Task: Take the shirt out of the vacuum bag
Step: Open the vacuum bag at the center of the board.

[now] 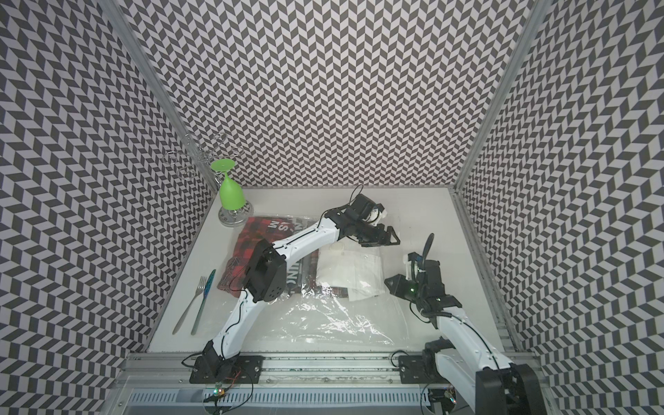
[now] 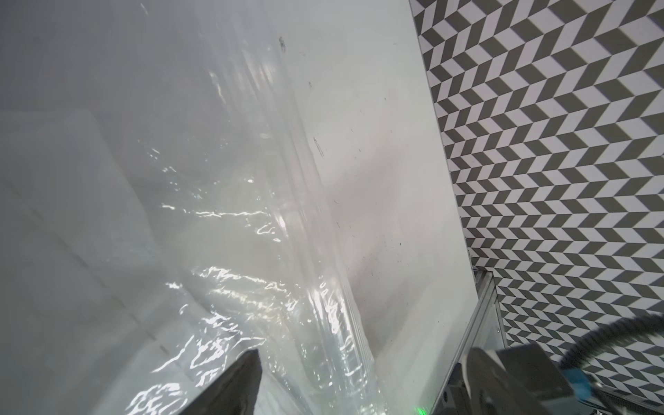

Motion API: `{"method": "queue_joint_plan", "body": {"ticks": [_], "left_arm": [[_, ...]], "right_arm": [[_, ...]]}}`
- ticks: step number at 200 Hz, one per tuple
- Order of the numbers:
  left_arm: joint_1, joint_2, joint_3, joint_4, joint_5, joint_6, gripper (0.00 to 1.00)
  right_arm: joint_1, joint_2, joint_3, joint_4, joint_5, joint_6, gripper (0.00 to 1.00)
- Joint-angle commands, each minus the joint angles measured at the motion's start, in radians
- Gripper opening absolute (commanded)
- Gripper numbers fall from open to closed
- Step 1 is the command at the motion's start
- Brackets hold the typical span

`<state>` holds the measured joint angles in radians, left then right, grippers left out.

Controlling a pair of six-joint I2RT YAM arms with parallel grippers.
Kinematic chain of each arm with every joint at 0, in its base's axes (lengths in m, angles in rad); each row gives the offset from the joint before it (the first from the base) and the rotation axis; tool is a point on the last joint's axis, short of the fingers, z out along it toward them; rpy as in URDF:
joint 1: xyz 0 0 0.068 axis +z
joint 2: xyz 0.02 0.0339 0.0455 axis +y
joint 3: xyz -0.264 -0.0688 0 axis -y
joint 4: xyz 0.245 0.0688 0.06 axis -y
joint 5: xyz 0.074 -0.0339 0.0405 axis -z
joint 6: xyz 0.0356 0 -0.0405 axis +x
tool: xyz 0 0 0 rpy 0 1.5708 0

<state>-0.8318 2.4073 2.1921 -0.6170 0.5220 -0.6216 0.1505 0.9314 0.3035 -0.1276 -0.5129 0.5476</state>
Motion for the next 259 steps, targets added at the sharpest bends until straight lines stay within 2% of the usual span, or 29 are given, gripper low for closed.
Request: {"method": "queue_joint_plan", "body": {"ticks": [1, 52, 77, 91, 123, 133, 163, 191, 206, 226, 244, 259], "left_arm": [[-0.019, 0.029, 0.056, -0.08, -0.04, 0.018, 0.91], [-0.046, 0.083, 0.101, -0.134, -0.09, 0.047, 0.89], [-0.058, 0.1, 0.121, -0.158, -0.135, 0.085, 0.85], [-0.058, 0.109, 0.12, -0.166, -0.135, 0.093, 0.76], [-0.061, 0.118, 0.12, -0.162, -0.127, 0.111, 0.44], [-0.06, 0.116, 0.121, -0.164, -0.132, 0.12, 0.43], [-0.058, 0.113, 0.132, -0.188, -0.176, 0.158, 0.18], [-0.047, 0.096, 0.133, -0.203, -0.191, 0.169, 0.07], [-0.034, 0.072, 0.133, -0.206, -0.196, 0.175, 0.05], [-0.014, 0.036, 0.129, -0.216, -0.215, 0.194, 0.03], [0.007, -0.006, 0.104, -0.218, -0.215, 0.204, 0.02], [0.024, -0.052, 0.051, -0.2, -0.195, 0.202, 0.0]], "right_arm": [[0.025, -0.055, -0.02, 0.053, 0.019, 0.036, 0.12], [0.076, -0.093, -0.02, 0.069, 0.017, 0.033, 0.12], [0.081, -0.094, -0.022, 0.082, 0.014, 0.042, 0.12], [0.084, -0.097, -0.018, 0.086, 0.005, 0.04, 0.12], [0.09, -0.119, -0.02, 0.103, -0.009, 0.043, 0.12], [0.091, -0.124, -0.018, 0.102, -0.009, 0.039, 0.12], [0.09, -0.121, 0.007, 0.089, -0.013, 0.018, 0.13], [0.091, -0.119, 0.022, 0.088, -0.014, 0.008, 0.15], [0.09, -0.118, 0.031, 0.08, 0.006, 0.018, 0.23], [0.086, -0.118, 0.035, 0.113, 0.01, 0.05, 0.46], [0.073, -0.115, 0.052, 0.154, 0.015, 0.097, 0.59], [0.034, -0.088, 0.09, 0.171, -0.007, 0.128, 0.62]]}}
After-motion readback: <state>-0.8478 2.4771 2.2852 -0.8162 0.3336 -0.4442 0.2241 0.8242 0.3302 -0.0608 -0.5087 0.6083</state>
